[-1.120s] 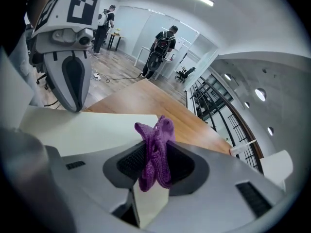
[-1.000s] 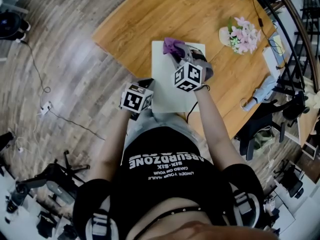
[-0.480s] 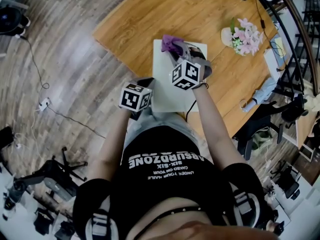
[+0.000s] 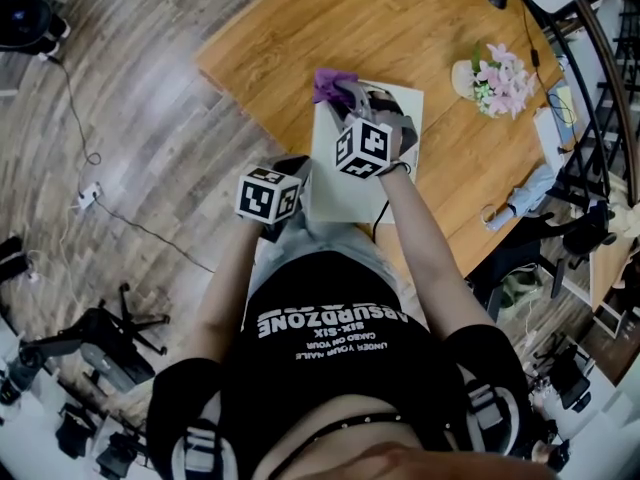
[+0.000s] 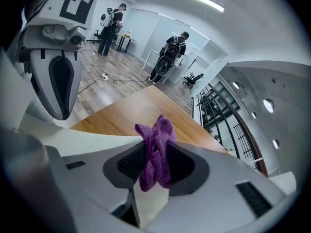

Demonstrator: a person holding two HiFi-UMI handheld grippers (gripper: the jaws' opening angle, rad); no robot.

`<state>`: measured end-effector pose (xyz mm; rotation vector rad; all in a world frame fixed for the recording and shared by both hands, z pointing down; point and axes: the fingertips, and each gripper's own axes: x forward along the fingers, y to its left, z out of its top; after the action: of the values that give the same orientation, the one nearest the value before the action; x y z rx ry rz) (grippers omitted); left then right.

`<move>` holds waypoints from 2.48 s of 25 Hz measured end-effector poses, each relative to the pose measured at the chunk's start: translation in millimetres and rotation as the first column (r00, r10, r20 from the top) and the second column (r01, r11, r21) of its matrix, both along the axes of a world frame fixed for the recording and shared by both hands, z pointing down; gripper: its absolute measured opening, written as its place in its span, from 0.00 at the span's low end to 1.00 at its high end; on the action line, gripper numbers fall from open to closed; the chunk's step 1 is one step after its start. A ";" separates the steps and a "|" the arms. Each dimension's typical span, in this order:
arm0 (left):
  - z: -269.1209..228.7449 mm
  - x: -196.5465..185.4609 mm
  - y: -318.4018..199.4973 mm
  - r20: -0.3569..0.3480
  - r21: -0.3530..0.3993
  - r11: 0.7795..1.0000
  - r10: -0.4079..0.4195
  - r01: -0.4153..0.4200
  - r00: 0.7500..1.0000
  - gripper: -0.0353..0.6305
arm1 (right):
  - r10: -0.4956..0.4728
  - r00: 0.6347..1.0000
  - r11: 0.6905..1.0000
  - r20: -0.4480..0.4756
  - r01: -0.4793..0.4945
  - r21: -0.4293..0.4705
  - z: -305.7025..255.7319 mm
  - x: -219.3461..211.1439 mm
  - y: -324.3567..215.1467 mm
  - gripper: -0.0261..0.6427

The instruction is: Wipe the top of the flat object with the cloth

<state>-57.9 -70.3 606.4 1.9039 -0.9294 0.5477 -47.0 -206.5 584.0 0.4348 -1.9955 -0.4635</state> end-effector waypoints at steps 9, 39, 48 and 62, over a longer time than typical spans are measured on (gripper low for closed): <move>1.7 -3.4 9.4 0.016 0.008 1.000 -0.025 0.025 1.000 0.08 | -0.021 0.999 1.000 -0.025 0.021 -0.011 3.3 2.4 14.2 0.24; -7.4 -5.8 74.0 0.045 0.060 0.996 -0.074 0.071 0.996 0.08 | -0.094 0.996 0.995 -0.002 0.094 -0.027 2.6 20.9 161.2 0.24; -8.2 -8.2 95.8 0.060 0.070 0.994 -0.093 0.089 0.994 0.08 | -0.088 0.996 0.995 0.032 0.089 -0.053 2.4 22.8 204.7 0.24; -8.4 -6.6 123.8 0.076 0.082 0.992 -0.104 0.097 0.992 0.08 | -0.043 0.994 0.993 0.104 0.055 -0.108 3.7 32.6 263.2 0.24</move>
<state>-64.5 53.5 597.9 1.9038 -1.1068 0.5379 -14.4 56.7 587.7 0.3469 -2.1228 -0.3656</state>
